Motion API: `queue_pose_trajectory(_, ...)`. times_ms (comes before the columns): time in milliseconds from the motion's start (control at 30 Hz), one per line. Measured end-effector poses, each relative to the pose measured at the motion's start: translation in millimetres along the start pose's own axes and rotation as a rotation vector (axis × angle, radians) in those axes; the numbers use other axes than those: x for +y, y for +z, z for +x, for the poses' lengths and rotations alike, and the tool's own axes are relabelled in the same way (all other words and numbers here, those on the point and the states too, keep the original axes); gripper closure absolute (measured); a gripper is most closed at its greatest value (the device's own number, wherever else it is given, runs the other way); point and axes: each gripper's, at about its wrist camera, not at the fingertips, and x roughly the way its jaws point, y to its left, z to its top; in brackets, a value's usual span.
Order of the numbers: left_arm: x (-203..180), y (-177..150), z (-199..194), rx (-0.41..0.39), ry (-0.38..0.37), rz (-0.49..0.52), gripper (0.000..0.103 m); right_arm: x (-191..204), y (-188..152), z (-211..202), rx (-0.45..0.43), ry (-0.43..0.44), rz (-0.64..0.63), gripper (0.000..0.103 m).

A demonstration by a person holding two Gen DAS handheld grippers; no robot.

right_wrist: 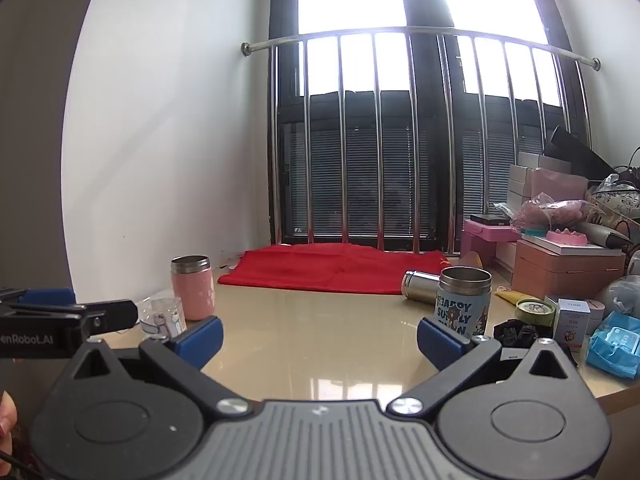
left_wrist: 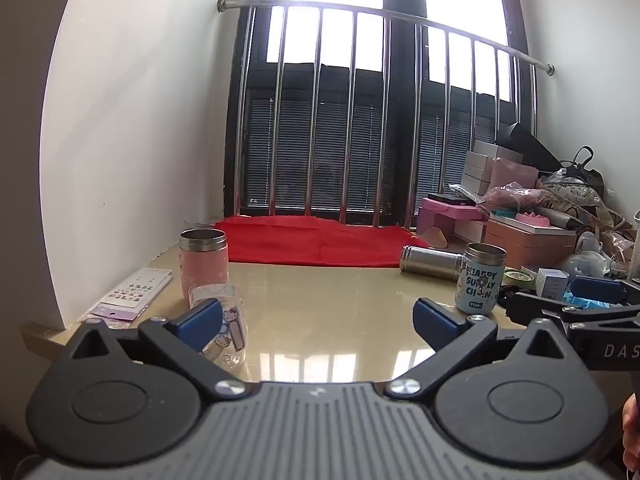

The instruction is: Flip cup upright

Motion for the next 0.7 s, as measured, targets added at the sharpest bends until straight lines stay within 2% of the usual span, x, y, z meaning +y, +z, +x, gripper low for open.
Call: queue_pose_trajectory(700,-1.1,-0.9,1.4,-0.009,0.001,-0.006,0.0,-0.3,0.8,-0.4,-0.001,0.0,-0.003,0.0)
